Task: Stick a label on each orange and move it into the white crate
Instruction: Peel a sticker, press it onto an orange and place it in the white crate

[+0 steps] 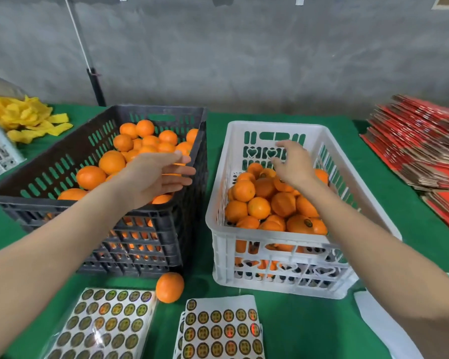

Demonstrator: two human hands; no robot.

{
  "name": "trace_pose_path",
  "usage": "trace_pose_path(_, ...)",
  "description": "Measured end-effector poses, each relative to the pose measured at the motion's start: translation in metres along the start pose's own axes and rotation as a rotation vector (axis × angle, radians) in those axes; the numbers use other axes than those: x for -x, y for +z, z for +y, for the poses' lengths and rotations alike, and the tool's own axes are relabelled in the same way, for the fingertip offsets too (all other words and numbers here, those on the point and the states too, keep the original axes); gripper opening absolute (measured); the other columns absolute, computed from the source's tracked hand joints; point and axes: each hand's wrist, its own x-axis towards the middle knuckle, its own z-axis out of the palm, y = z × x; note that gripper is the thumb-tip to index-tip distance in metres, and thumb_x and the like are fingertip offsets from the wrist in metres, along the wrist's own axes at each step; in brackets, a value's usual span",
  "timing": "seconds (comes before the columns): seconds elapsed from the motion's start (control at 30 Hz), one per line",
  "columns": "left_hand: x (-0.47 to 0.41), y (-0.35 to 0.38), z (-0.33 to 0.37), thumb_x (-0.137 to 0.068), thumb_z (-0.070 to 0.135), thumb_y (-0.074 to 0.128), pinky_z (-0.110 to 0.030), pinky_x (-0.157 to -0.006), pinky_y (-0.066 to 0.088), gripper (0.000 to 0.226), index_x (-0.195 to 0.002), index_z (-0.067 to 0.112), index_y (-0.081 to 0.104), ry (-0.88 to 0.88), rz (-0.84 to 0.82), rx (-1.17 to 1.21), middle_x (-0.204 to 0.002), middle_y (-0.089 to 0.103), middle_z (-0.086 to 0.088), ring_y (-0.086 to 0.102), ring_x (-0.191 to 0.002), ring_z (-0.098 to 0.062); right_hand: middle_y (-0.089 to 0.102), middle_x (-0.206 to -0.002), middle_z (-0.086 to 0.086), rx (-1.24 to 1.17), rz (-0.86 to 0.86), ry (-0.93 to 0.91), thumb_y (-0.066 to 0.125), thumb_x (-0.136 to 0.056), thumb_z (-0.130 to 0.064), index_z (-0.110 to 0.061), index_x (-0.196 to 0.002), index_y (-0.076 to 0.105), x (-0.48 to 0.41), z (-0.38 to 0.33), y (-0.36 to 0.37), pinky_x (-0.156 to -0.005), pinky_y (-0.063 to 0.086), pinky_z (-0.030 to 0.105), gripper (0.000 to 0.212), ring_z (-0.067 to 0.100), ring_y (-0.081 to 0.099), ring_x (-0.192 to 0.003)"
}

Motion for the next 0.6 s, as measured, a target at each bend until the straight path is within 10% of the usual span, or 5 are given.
trace_pose_path(0.1,0.015,0.009,-0.001,-0.089,0.027,0.061,-0.026,-0.065,0.053,0.016,-0.096,0.014,0.066,0.1,-0.046,-0.027,-0.091,0.073,-0.006,0.071,-0.072,-0.017,0.067,-0.095,0.005,-0.418,0.177,-0.497,0.057,-0.089,-0.009,-0.005,-0.1,0.065,0.082,-0.058,-0.01,-0.075,0.051,0.025,0.015,0.012,0.061,-0.085)
trace_pose_path(0.17,0.03,0.012,-0.009,-0.079,0.027,0.068,-0.023,-0.059,0.055,0.025,-0.097,0.011,0.068,0.17,-0.112,-0.038,-0.088,0.073,-0.008,0.069,-0.069,-0.018,0.066,-0.081,0.001,-0.495,-0.088,-0.67,0.056,-0.089,-0.012,-0.007,-0.088,0.066,0.143,-0.07,0.007,-0.067,0.045,0.014,0.011,0.007,0.058,-0.073)
trace_pose_path(0.33,0.056,0.019,-0.049,-0.095,0.008,0.053,-0.022,-0.056,0.053,0.016,-0.092,0.005,0.068,0.175,-0.205,-0.288,-0.081,0.072,-0.008,0.066,-0.065,-0.017,0.053,-0.133,0.012,-0.015,-0.865,-0.26,0.047,-0.095,-0.02,-0.006,-0.133,0.049,0.205,-0.05,0.096,-0.101,0.035,0.028,0.04,0.022,0.048,-0.121)
trace_pose_path(0.6,0.062,0.022,-0.122,-0.096,-0.003,0.041,-0.023,-0.068,0.057,0.027,-0.1,0.007,0.066,-0.078,-0.188,-0.581,-0.087,0.07,-0.004,0.068,-0.073,-0.012,0.061,-0.117,0.013,0.189,-0.756,-0.164,0.047,-0.091,-0.001,-0.006,-0.13,0.042,0.209,-0.055,0.161,-0.098,0.037,0.039,0.04,0.031,0.053,-0.112)
